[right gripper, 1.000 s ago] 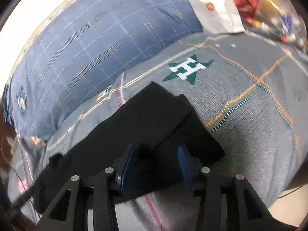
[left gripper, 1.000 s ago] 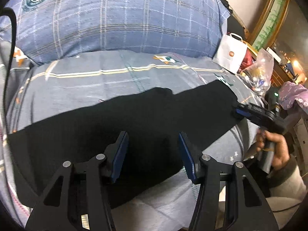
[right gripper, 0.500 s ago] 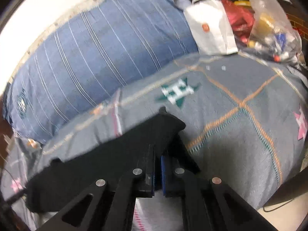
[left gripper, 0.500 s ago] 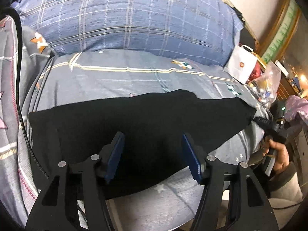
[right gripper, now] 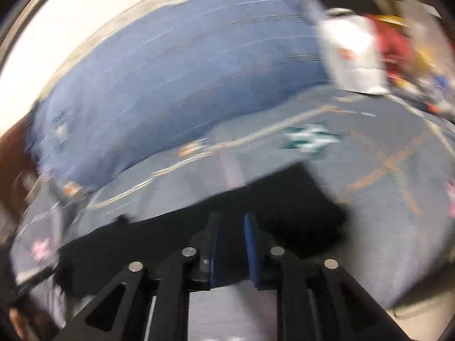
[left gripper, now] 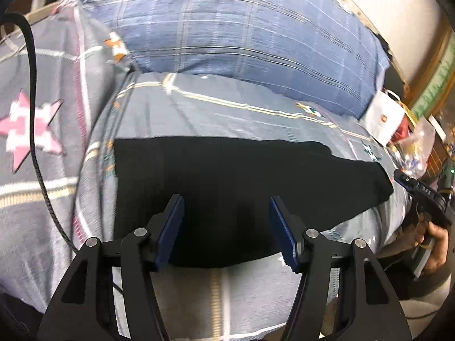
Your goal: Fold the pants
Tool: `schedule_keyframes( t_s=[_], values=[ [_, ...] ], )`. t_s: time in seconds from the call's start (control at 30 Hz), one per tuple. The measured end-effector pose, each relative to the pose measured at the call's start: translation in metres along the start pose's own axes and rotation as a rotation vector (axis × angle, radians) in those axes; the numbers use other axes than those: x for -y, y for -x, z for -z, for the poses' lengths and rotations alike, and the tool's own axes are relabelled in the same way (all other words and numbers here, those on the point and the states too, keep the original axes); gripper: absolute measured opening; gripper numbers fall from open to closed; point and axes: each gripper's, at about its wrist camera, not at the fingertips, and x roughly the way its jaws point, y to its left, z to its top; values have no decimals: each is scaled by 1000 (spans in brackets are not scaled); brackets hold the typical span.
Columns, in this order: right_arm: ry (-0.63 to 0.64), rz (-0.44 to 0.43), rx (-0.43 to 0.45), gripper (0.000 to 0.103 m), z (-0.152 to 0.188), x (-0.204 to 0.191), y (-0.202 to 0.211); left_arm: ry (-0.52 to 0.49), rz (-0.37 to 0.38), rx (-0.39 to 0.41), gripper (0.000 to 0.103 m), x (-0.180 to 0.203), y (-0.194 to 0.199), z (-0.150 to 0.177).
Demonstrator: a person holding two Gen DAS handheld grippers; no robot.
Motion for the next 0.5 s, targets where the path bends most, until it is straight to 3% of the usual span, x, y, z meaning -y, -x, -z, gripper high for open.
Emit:
schedule_keyframes(
  t_s=[0.2,0.3,0.43,0.5],
  values=[
    [211,-162,-86,21,4,-97,-47,28,-53,-39,62,-17,-4,14],
    [336,-204,-130,21,14,-144,-73,46,-74,-50,62,-25,-7,18],
    [412,-227,-188,21,25,-176,-108,37,-95,-49,62,-26,-11,20],
    [425,-193,-234,21,32,-181,-131,29,-100,-49,62,-25,-13,21]
  ],
)
